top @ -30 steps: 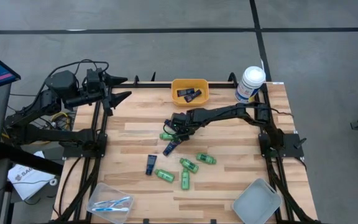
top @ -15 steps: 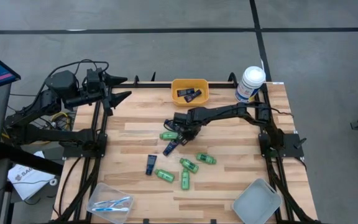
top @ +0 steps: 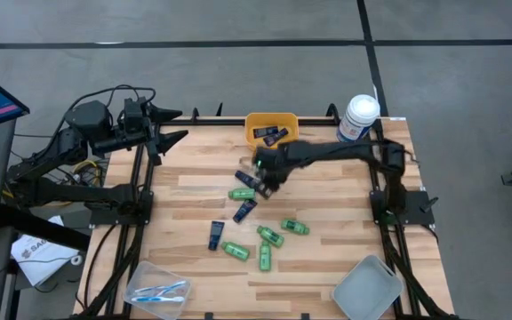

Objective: Pick & Place Travel size toiletries
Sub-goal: Put the shave cream into the yellow bin

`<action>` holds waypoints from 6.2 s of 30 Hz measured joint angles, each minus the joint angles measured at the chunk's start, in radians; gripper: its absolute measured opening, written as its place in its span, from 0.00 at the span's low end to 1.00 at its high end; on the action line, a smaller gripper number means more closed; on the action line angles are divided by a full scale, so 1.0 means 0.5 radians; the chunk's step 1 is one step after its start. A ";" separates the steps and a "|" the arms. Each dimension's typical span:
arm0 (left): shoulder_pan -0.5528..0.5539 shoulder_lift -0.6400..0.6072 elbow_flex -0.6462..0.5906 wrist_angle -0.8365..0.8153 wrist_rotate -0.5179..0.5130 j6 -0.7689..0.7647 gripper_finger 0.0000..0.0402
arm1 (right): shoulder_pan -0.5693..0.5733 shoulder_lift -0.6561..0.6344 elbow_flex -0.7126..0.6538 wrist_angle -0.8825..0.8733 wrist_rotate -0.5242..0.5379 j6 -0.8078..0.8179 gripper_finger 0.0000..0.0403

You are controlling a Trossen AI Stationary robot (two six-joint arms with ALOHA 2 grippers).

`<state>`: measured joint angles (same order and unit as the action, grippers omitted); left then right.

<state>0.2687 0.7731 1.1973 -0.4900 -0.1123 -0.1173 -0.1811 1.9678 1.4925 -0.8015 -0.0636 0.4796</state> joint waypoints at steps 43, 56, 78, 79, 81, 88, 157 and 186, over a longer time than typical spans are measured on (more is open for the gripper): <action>0.000 0.006 0.000 -0.001 -0.075 0.014 0.75 | -0.731 0.016 0.013 0.341 0.653 -0.727 0.41; 0.001 0.497 0.000 -0.262 0.215 0.366 0.75 | -0.656 -0.406 0.296 -0.002 0.323 -0.720 0.63; 0.404 1.866 -0.001 -0.223 0.819 1.536 0.75 | -0.130 -1.221 0.298 -0.266 0.333 -0.486 0.63; 0.407 1.909 -0.001 -0.208 0.822 1.548 0.75 | -0.116 -1.220 0.297 -0.284 0.333 -0.486 0.63; 0.424 1.985 -0.001 -0.184 0.822 1.581 0.75 | -0.093 -1.216 0.297 -0.305 0.334 -0.485 0.63; 0.436 2.157 -0.001 -0.138 0.818 1.639 0.75 | -0.026 -1.210 0.297 -0.313 0.338 -0.452 0.63; 0.312 2.091 -0.238 0.213 0.675 1.225 0.31 | 0.063 -1.218 0.297 -0.310 0.337 -0.344 0.63; 0.512 2.058 0.100 0.831 0.343 1.170 0.33 | 0.057 -1.217 0.297 -0.184 0.337 -0.345 0.63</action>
<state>0.5249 1.8022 1.2471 -0.0746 0.0591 0.4676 -0.1528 1.3594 1.6409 -0.8934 0.1047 0.3069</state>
